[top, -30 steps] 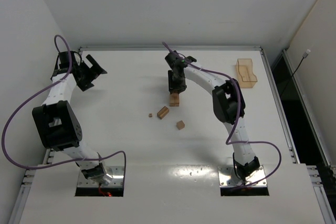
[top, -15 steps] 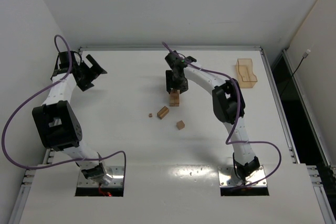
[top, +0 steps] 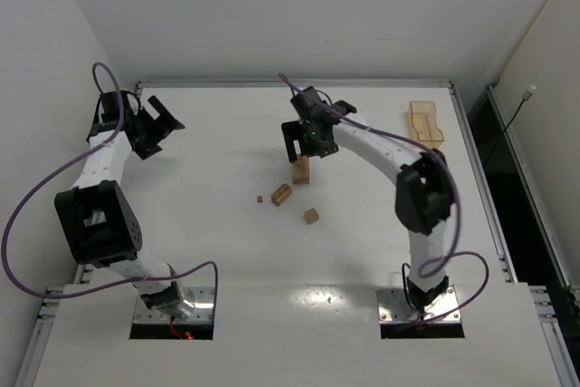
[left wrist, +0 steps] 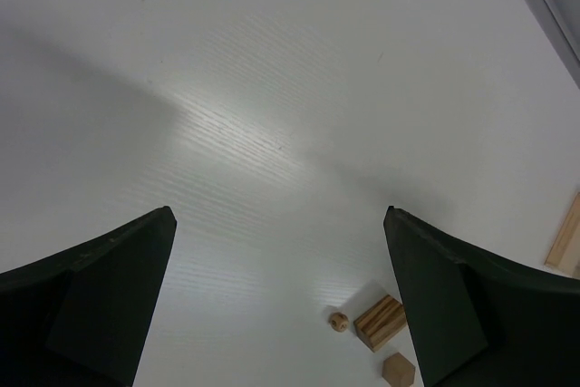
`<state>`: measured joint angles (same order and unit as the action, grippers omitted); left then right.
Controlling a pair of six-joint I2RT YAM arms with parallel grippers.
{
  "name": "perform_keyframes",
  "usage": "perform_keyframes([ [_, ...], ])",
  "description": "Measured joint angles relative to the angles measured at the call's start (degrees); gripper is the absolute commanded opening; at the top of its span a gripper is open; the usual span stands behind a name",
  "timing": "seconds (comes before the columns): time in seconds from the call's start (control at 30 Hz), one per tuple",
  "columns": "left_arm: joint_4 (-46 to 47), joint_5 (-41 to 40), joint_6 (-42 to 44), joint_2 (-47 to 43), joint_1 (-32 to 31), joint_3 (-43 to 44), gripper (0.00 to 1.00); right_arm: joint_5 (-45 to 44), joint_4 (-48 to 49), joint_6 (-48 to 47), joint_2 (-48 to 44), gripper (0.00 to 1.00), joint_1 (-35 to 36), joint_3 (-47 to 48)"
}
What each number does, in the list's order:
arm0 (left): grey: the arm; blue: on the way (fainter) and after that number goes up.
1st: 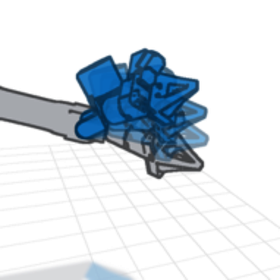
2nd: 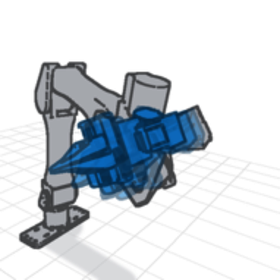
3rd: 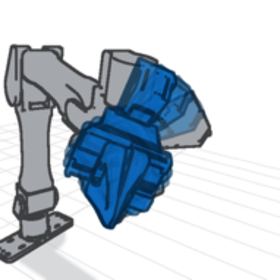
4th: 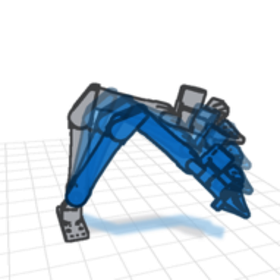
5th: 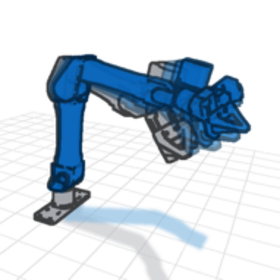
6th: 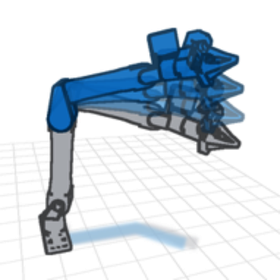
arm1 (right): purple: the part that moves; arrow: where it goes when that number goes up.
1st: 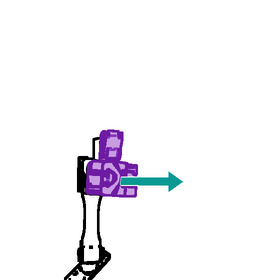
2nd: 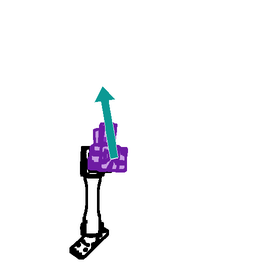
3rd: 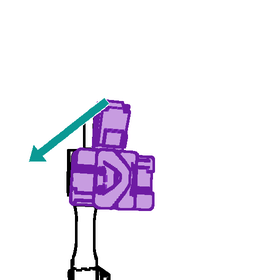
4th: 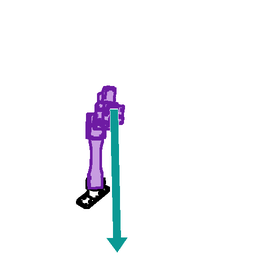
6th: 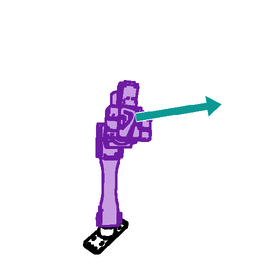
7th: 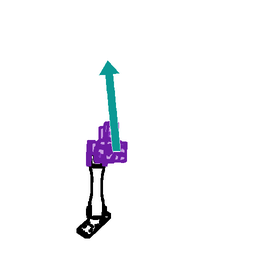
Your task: Build the wood block tower
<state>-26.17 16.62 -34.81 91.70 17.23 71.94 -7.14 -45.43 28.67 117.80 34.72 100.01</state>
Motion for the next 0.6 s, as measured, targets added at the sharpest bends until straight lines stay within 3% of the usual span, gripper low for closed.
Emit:
perform_keyframes([
  [0.17, 0.5, 0.0, 0.3, -5.9, 0.0, -4.0, 1.0, 4.3, 5.7, -13.8, -21.8, 0.85, 1.4, -19.1],
  [0.3, 1.4, -0.2, 0.7, -9.5, 0.0, -6.1, 1.0, 8.8, 8.1, -25.3, -35.3, 0.76, 3.3, -34.4],
  [0.43, 1.5, -0.3, 0.9, -9.8, 0.0, -6.3, 1.0, 13.0, 7.7, -33.4, -38.0, 0.7, 7.5, -43.7],
  [0.6, 1.7, -0.1, 0.9, -9.8, 0.0, -7.1, 1.0, 16.9, 8.7, -37.4, -36.8, 0.66, 11.9, -46.1],
])
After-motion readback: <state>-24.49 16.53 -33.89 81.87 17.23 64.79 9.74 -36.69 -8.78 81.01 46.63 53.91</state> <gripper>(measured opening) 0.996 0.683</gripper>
